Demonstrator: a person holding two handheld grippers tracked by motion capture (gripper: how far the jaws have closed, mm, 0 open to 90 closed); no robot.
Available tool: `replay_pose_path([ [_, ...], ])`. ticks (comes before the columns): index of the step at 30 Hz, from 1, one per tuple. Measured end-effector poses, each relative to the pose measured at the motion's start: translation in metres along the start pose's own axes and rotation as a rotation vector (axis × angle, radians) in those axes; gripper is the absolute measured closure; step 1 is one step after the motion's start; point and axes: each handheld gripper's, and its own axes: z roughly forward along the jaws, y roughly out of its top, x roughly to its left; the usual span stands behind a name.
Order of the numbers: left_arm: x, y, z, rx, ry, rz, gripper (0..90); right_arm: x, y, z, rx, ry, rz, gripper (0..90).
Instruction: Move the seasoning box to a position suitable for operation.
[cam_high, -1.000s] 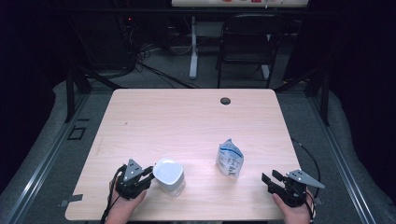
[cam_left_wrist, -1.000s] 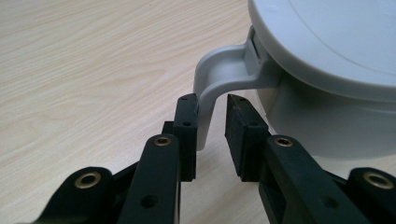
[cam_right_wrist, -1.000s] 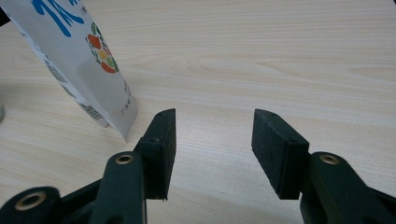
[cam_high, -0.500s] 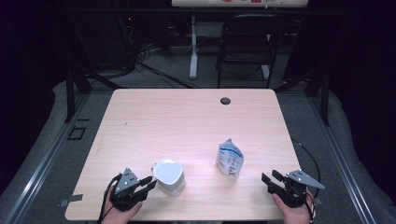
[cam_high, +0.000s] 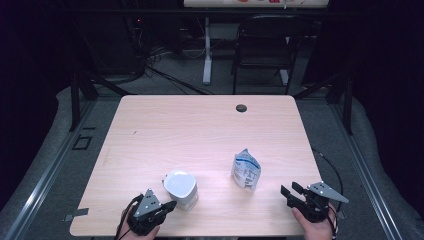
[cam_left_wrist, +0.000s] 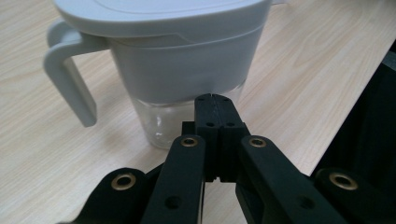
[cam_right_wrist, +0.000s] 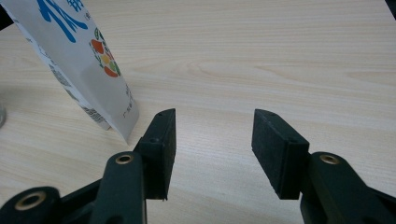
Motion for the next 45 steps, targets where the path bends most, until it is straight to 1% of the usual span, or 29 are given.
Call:
replay_pose_path([
  [2,-0.002,0.000,0.002,0.002,-0.009,0.008,90.0,-0.001,0.000,0.000,0.002,-0.003,0.005,50.1],
  [5,-0.004,0.001,0.004,0.004,-0.017,0.009,90.0,-0.002,0.000,-0.001,0.000,-0.003,0.004,50.1],
  [15,-0.010,0.006,0.014,-0.016,-0.041,0.011,90.0,0.000,0.000,0.000,0.003,0.000,0.002,50.1],
  [22,-0.013,0.011,0.021,-0.027,-0.038,0.015,90.0,0.000,0.000,0.001,-0.003,0.004,0.000,50.1],
  [23,-0.013,0.011,0.022,-0.026,-0.035,0.016,90.0,0.000,0.000,0.001,0.001,0.004,0.000,50.1],
  [24,-0.014,0.011,0.023,-0.029,-0.023,0.017,90.0,0.000,0.000,0.001,0.001,0.005,0.000,50.1],
  [25,-0.013,0.012,0.023,-0.030,-0.031,0.017,90.0,0.000,0.000,0.001,0.002,0.001,-0.004,50.1],
  [27,-0.012,0.012,0.024,-0.031,-0.027,0.018,90.0,0.000,0.000,0.001,0.002,0.001,-0.004,50.1],
  [28,-0.012,0.012,0.025,-0.030,-0.016,0.019,90.0,0.000,0.000,0.001,0.003,0.001,-0.005,50.1],
  [30,-0.010,0.012,0.025,-0.032,-0.020,0.020,90.0,0.000,0.000,0.001,0.005,0.001,-0.004,50.1],
  [32,-0.009,0.011,0.026,-0.036,-0.010,0.022,90.0,0.001,0.000,0.001,0.004,0.003,-0.003,50.1],
  [35,-0.006,0.010,0.023,-0.034,-0.004,0.015,90.0,0.001,0.000,0.002,0.002,0.003,-0.002,50.1],
  [37,-0.003,0.010,0.019,-0.048,0.000,0.007,90.0,0.001,0.000,0.002,0.006,0.003,-0.006,50.1],
  [40,0.002,0.008,0.011,-0.065,0.007,-0.008,90.0,0.001,0.000,0.002,0.006,0.006,-0.006,50.1],
  [44,0.009,0.004,-0.002,-0.077,0.015,-0.023,89.8,0.002,0.000,0.003,0.007,0.007,-0.006,50.1],
  [45,0.011,0.003,-0.005,-0.082,0.021,-0.035,89.2,0.002,0.000,0.003,0.007,0.007,-0.006,50.1],
])
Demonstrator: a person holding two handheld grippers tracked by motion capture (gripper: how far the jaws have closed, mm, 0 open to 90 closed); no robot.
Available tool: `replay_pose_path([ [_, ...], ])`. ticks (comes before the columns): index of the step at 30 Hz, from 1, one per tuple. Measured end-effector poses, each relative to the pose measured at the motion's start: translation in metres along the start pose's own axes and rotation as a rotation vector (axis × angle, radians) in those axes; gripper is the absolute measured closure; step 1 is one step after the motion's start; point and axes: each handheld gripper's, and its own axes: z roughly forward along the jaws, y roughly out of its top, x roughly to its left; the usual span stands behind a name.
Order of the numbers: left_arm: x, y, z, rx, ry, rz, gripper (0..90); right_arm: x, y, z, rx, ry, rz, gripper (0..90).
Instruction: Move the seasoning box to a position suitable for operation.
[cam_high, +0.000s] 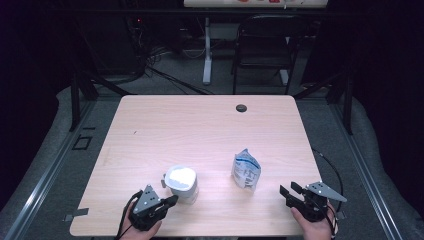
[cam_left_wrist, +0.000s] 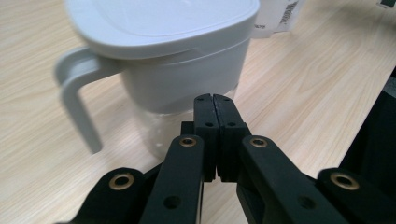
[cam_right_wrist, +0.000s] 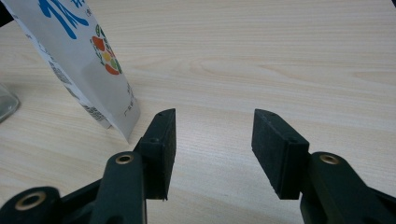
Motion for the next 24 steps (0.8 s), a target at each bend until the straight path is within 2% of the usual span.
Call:
replay_pose_path([
  [4,0.012,-0.001,-0.012,-0.027,0.031,-0.025,85.4,0.000,0.000,0.000,-0.001,0.001,0.005,50.1],
  [9,0.027,0.001,-0.025,-0.059,0.066,-0.065,73.4,0.000,0.000,0.000,-0.001,0.001,0.005,50.1],
  [15,0.038,0.011,-0.032,-0.083,0.110,-0.112,65.4,0.000,-0.001,0.001,-0.001,0.000,0.009,50.1],
  [19,0.042,0.023,-0.031,-0.072,0.108,-0.106,60.9,0.000,-0.001,0.001,0.003,-0.003,0.007,50.1],
  [24,0.047,0.038,-0.028,-0.090,0.108,-0.092,57.0,0.000,-0.001,0.001,0.002,0.001,0.008,50.1],
])
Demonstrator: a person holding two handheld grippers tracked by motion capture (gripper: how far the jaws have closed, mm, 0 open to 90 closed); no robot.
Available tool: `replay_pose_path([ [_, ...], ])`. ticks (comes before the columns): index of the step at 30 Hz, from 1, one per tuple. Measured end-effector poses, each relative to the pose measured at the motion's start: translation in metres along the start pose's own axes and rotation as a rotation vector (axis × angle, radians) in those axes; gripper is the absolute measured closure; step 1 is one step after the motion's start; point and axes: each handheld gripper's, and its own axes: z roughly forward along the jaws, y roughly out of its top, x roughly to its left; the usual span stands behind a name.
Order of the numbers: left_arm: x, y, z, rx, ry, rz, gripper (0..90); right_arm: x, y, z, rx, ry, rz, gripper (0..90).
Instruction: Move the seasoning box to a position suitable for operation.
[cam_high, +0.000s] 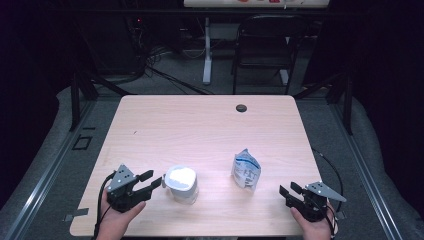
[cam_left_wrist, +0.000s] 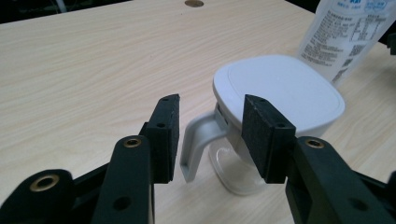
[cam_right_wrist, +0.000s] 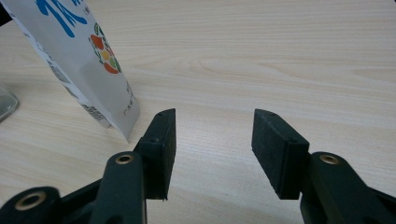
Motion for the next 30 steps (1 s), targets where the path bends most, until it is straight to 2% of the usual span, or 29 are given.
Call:
replay_pose_path([
  [5,0.004,0.010,0.007,0.023,-0.007,0.002,55.3,-0.001,0.000,-0.001,0.001,-0.003,-0.003,50.1],
  [14,0.001,0.019,0.019,0.055,-0.009,0.030,63.4,-0.001,0.000,-0.001,-0.001,-0.004,0.001,50.1],
  [21,0.002,0.021,0.027,0.081,0.002,0.034,64.4,-0.001,0.001,-0.002,-0.006,0.004,0.000,50.1],
  [30,0.001,0.022,0.029,0.078,0.002,0.047,69.8,0.003,0.003,-0.004,-0.013,0.005,-0.019,50.0],
])
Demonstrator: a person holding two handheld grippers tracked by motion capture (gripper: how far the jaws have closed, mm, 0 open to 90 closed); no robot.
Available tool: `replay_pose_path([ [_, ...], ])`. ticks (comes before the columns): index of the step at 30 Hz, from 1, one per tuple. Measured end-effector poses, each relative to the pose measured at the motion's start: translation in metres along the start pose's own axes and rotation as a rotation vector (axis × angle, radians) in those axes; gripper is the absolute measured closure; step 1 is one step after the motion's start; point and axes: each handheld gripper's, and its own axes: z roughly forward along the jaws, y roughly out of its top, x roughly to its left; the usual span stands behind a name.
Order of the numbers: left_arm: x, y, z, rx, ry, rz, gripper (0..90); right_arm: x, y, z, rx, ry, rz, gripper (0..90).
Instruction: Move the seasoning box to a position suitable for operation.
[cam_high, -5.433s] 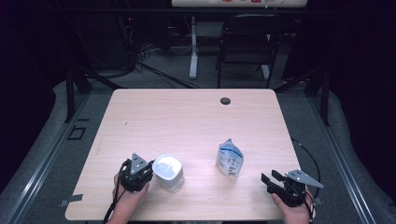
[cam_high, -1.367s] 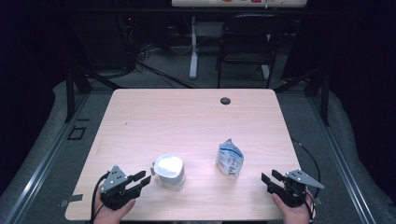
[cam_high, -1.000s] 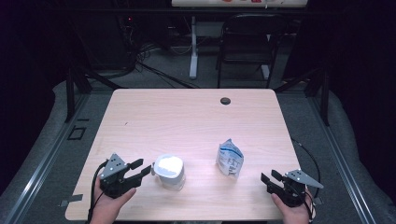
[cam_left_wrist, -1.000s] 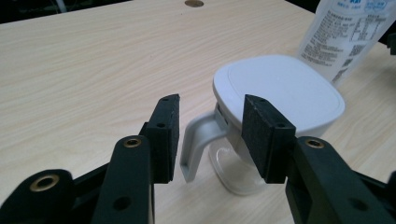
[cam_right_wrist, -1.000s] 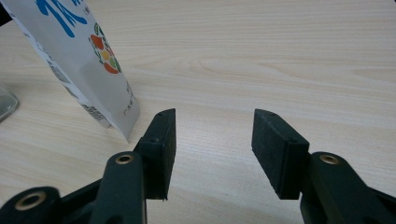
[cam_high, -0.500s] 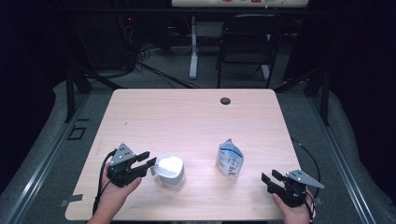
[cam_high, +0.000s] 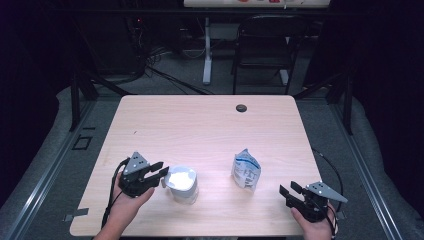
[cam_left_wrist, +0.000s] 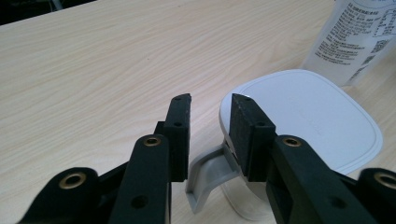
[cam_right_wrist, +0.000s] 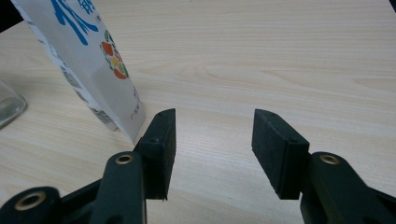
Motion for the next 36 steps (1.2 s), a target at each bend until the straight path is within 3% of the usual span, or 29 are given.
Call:
replay_pose_path([
  [5,-0.001,0.001,0.000,0.010,-0.009,-0.007,69.8,0.005,0.003,-0.003,0.003,0.005,-0.021,49.7],
  [13,-0.002,-0.001,-0.001,0.002,-0.022,0.000,72.1,0.018,0.022,-0.022,-0.050,0.015,-0.052,49.6],
  [18,-0.005,0.000,-0.002,0.012,-0.032,0.013,76.9,0.025,0.034,-0.033,-0.076,0.043,-0.037,49.7],
  [30,-0.004,-0.001,-0.002,0.031,0.005,0.023,83.4,0.048,0.061,-0.051,-0.095,0.067,-0.079,52.0],
  [36,-0.005,-0.001,-0.001,0.032,0.009,0.027,84.8,0.070,0.066,-0.052,-0.093,0.107,-0.133,53.3],
])
